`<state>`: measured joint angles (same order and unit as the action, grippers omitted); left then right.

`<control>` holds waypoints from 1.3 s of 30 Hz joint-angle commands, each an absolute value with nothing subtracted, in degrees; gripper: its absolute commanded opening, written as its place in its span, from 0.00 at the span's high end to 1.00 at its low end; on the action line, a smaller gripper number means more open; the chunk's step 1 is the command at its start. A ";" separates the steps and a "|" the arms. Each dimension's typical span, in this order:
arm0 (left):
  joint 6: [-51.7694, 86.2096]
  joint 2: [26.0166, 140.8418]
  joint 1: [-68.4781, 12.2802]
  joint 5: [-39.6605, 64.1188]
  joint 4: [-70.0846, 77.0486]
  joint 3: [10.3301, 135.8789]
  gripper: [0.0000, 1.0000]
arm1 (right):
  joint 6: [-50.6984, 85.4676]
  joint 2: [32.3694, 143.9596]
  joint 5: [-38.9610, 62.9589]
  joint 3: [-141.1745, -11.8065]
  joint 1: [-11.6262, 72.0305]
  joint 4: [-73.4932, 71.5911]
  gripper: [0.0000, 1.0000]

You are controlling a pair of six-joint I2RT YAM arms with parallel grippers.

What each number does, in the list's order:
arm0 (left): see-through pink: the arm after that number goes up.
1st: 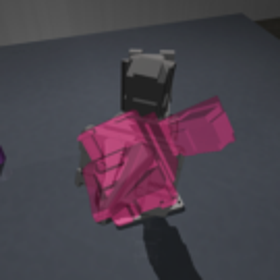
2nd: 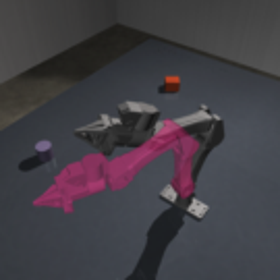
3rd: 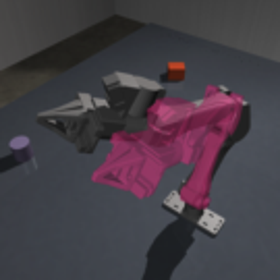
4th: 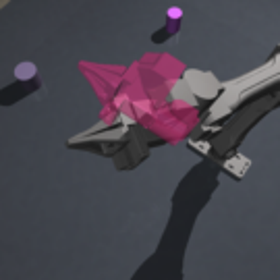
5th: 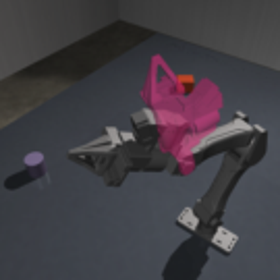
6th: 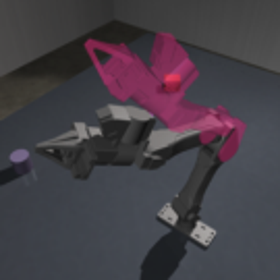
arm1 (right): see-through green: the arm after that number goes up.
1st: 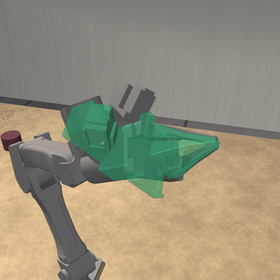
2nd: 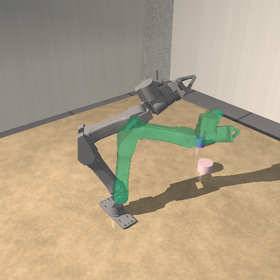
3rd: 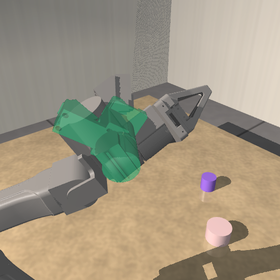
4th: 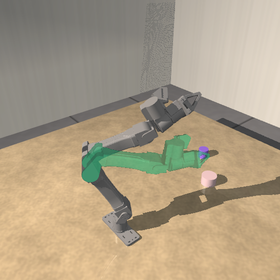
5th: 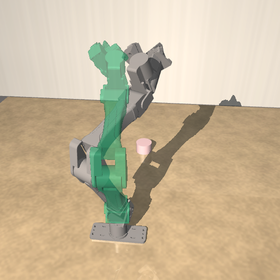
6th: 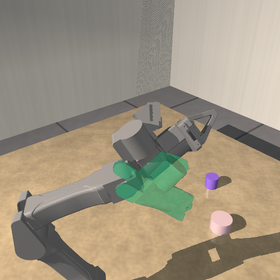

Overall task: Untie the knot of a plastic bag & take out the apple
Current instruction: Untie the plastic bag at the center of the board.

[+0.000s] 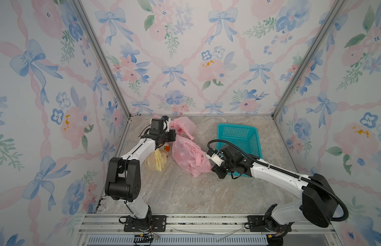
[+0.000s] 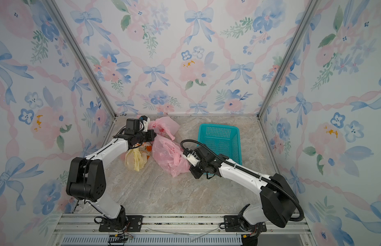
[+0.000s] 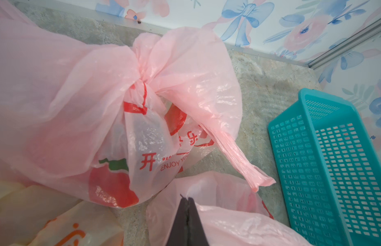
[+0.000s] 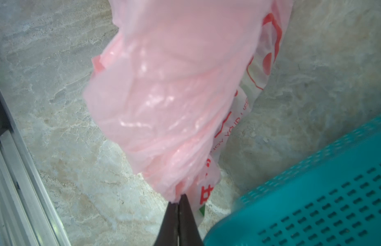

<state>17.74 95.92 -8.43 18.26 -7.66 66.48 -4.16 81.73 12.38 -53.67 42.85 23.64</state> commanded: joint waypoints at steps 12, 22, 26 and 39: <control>14.30 81.26 -15.29 16.54 -9.27 62.16 0.63 | 6.46 78.35 15.68 -67.66 39.25 21.43 0.15; 13.55 85.08 -24.96 5.49 -18.41 61.98 0.61 | 9.80 94.03 21.55 -82.47 38.12 30.46 0.19; 14.50 87.37 -27.25 1.70 -21.71 61.71 0.60 | 8.83 97.74 18.54 -85.54 39.10 34.29 0.20; 16.87 90.18 -27.57 -1.93 -22.33 57.35 0.73 | 6.11 102.80 18.22 -87.50 42.75 42.30 0.60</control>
